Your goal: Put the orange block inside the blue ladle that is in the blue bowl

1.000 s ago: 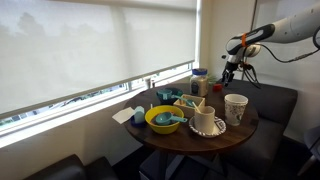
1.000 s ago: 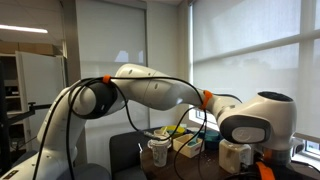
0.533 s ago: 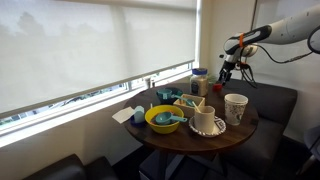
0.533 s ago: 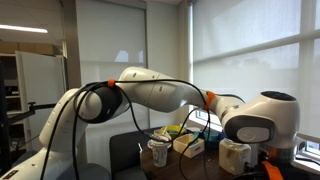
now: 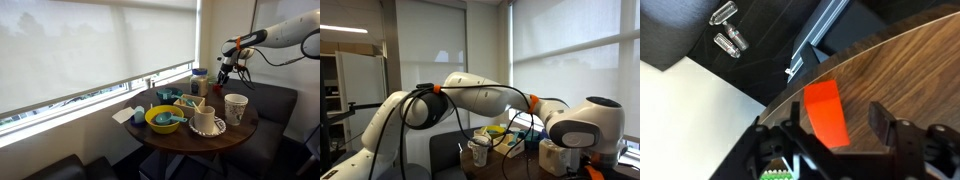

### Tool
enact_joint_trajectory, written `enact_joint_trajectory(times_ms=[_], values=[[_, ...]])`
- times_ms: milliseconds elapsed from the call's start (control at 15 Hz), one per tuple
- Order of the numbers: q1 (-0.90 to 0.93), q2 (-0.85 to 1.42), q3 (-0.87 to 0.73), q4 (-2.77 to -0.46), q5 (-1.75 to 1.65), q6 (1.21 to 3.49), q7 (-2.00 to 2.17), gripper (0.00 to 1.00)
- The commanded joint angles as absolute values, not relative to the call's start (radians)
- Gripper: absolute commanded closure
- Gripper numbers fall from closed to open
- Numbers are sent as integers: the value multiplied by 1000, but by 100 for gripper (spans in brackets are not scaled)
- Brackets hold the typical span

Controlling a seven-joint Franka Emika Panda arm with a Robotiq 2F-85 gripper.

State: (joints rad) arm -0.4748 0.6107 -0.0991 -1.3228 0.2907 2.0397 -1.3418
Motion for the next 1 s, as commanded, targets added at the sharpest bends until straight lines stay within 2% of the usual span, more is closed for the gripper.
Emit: enact_joint_trajectory(times_ms=[0, 267, 333, 600, 933], values=[[-494, 640, -73, -1262, 295, 1994, -1356, 58], [-493, 640, -70, -1245, 293, 1986, -1351, 87], [-492, 643, -69, -1239, 292, 1984, -1348, 92], [-489, 631, -76, -1242, 293, 1977, -1322, 92], [-516, 477, -79, -1270, 376, 2037, -1279, 92]])
